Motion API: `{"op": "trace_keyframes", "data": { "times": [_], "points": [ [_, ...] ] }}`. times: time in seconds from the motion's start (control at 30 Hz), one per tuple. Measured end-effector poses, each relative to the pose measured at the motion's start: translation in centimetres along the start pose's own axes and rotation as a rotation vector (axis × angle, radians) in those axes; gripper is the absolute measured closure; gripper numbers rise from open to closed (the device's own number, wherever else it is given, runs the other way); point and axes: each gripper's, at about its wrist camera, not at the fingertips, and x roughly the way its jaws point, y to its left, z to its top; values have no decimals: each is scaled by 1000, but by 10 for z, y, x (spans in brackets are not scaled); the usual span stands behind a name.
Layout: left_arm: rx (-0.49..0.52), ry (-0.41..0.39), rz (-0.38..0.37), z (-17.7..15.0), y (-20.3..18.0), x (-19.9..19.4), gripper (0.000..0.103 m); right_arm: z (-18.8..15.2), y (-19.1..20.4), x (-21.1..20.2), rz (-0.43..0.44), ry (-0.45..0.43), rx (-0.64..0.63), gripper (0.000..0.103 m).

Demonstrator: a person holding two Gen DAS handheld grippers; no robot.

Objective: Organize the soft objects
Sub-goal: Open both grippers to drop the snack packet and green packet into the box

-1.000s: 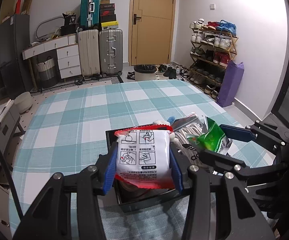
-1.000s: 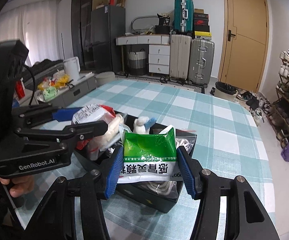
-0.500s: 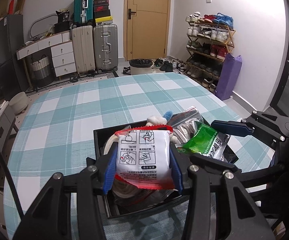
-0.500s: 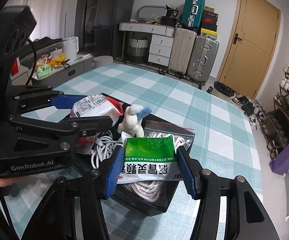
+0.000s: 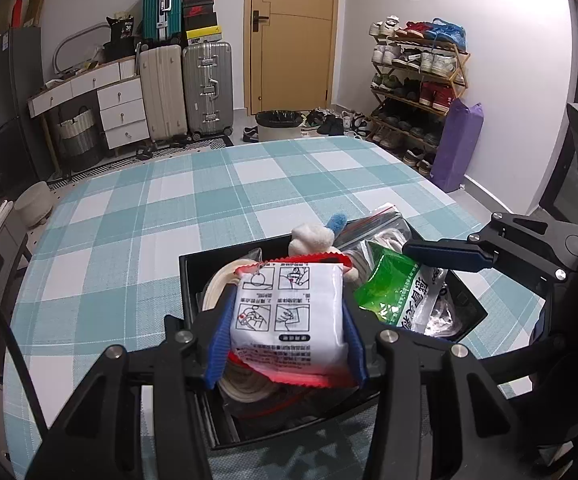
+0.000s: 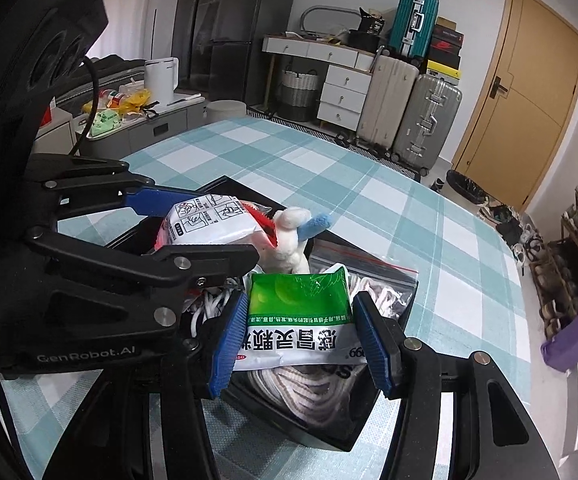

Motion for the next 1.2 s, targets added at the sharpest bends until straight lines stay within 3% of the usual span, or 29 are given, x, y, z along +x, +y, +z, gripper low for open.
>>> {"op": "trace_keyframes", "data": {
  "times": [0.3, 0.4, 0.63, 0.77, 1.2],
  "points": [
    [-4, 22, 11, 0, 0, 4, 54, -1, -4, 4, 26, -16, -22, 44],
    [-18, 38, 11, 0, 1, 3, 47, -2, -3, 1, 5, -25, -33, 31],
    [-45, -9, -3, -4, 5, -20, 12, -10, -7, -22, -22, -69, -5, 2],
    [-51, -43, 13, -8, 6, -34, 2, -20, -7, -33, -26, -83, 17, 1],
    [-48, -131, 58, -33, 11, -63, 0, -51, -18, -61, -14, -191, 198, 1]
  ]
}}
